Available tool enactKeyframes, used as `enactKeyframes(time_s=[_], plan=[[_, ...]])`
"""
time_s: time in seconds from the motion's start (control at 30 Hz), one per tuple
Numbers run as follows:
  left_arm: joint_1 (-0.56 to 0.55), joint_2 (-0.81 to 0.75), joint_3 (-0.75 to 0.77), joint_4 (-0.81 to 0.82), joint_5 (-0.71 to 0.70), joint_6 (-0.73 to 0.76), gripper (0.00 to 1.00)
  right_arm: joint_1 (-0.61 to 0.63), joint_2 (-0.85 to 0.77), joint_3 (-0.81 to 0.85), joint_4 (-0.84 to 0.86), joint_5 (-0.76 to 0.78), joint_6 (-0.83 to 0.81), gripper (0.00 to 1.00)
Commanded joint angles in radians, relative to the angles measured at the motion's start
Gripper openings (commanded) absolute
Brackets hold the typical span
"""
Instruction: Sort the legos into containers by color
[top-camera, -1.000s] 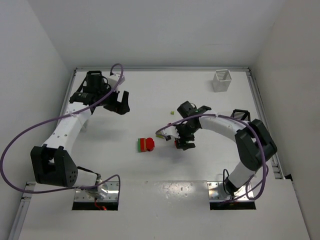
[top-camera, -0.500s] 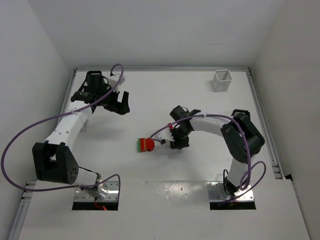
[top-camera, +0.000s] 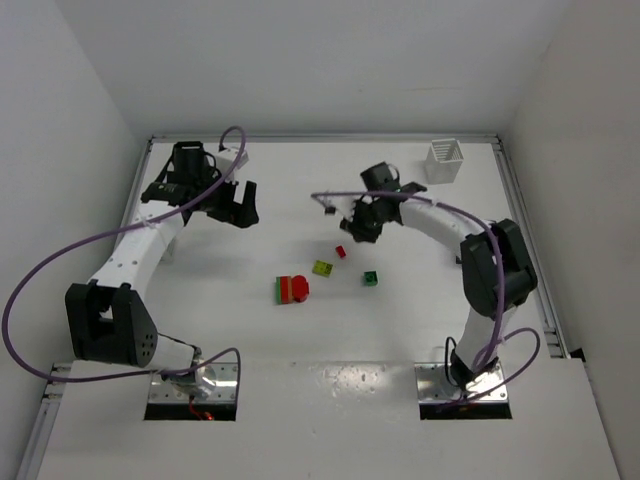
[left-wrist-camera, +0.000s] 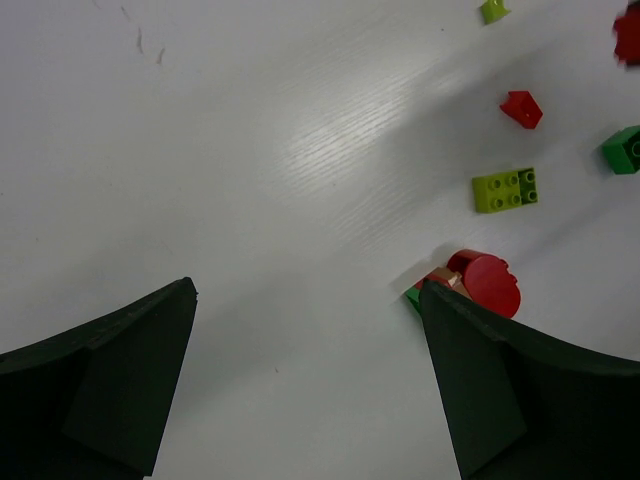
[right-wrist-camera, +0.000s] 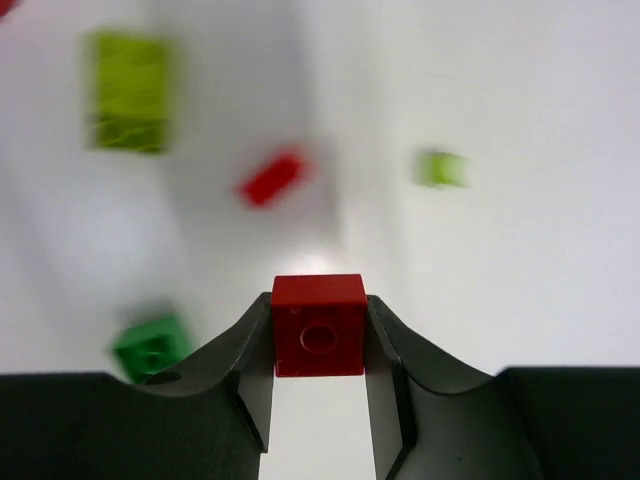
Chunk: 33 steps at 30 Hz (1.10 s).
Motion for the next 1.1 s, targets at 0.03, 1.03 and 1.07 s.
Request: enactKeyframes(time_s=[0.03,1.03,1.07], plan=[[0.013,0.007,0.025,0.053,-0.001,-0.02,1.0,-0.174,0.045,0.225,0.057,0.041,0.215,0.05],[0.013,0.066,0.034,0.085,-0.044,-0.067,1.0,-0.643,0.526,0.933,0.221,0.147,0.689,0.09],[0.013,0.076,0.034,0.085,-0.044,-0.067,1.0,-0.643,0.526,0.933,0.221,0.147,0.689,0.17]])
